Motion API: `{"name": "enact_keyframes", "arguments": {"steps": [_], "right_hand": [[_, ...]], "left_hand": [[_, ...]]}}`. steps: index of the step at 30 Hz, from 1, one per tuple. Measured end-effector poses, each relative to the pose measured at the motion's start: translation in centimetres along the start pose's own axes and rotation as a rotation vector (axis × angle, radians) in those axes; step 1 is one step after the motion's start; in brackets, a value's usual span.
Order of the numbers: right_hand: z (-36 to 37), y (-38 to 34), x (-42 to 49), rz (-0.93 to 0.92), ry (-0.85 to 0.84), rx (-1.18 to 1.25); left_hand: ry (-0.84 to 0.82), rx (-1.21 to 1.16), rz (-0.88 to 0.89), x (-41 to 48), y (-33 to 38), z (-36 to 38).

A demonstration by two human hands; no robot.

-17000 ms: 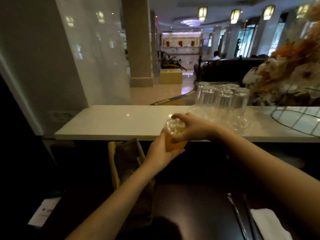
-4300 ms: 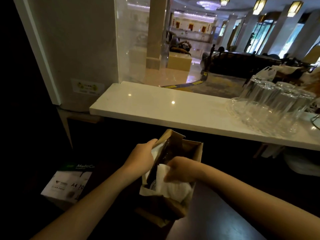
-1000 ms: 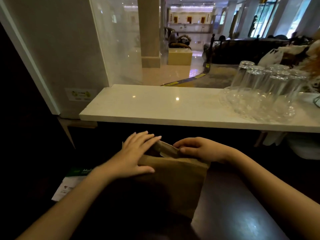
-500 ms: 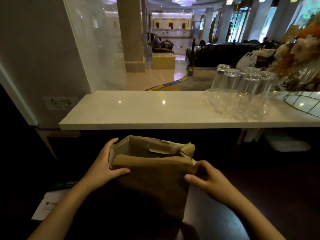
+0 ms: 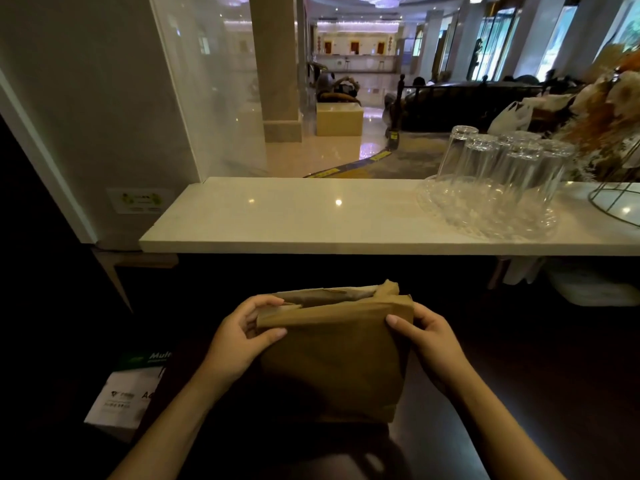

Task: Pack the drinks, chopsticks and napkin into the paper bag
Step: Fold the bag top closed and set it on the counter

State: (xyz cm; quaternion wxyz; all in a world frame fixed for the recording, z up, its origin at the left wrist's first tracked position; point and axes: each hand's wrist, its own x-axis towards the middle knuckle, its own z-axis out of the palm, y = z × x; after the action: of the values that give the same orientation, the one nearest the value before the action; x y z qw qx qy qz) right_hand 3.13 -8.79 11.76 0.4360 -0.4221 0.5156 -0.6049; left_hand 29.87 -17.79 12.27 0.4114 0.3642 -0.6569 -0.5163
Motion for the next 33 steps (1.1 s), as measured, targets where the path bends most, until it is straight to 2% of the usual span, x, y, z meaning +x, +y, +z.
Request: {"name": "enact_keyframes", "arguments": {"steps": [9, 13, 16, 19, 22, 25, 33], "right_hand": [[-1.8, 0.5, 0.6, 0.059, -0.113, 0.119], [-1.9, 0.6, 0.8, 0.087, -0.132, 0.11], [-2.2, -0.4, 1.0, 0.028, -0.171, -0.012], [-2.4, -1.5, 1.2, -0.093, -0.185, -0.235], [-2.5, -2.5, 1.4, -0.202, -0.266, -0.401], [-2.5, -3.4, 1.3, -0.209, -0.348, -0.482], [-2.3, -5.1, 1.6, -0.212, -0.399, -0.868]], "left_hand": [[-0.002, -0.014, 0.056, -1.6, 0.0, 1.4], [-0.063, 0.113, 0.038, -1.7, 0.4, 1.2], [-0.137, 0.304, 0.067, -1.4, 1.6, 0.6], [-0.256, 0.443, 0.067, -1.0, 2.7, 0.2], [-0.333, 0.569, 0.102, -0.6, 3.7, 0.3], [-0.351, 0.653, 0.096, -0.3, 4.4, 0.7], [-0.466, 0.802, 0.009, 0.8, 5.8, 1.7]]}}
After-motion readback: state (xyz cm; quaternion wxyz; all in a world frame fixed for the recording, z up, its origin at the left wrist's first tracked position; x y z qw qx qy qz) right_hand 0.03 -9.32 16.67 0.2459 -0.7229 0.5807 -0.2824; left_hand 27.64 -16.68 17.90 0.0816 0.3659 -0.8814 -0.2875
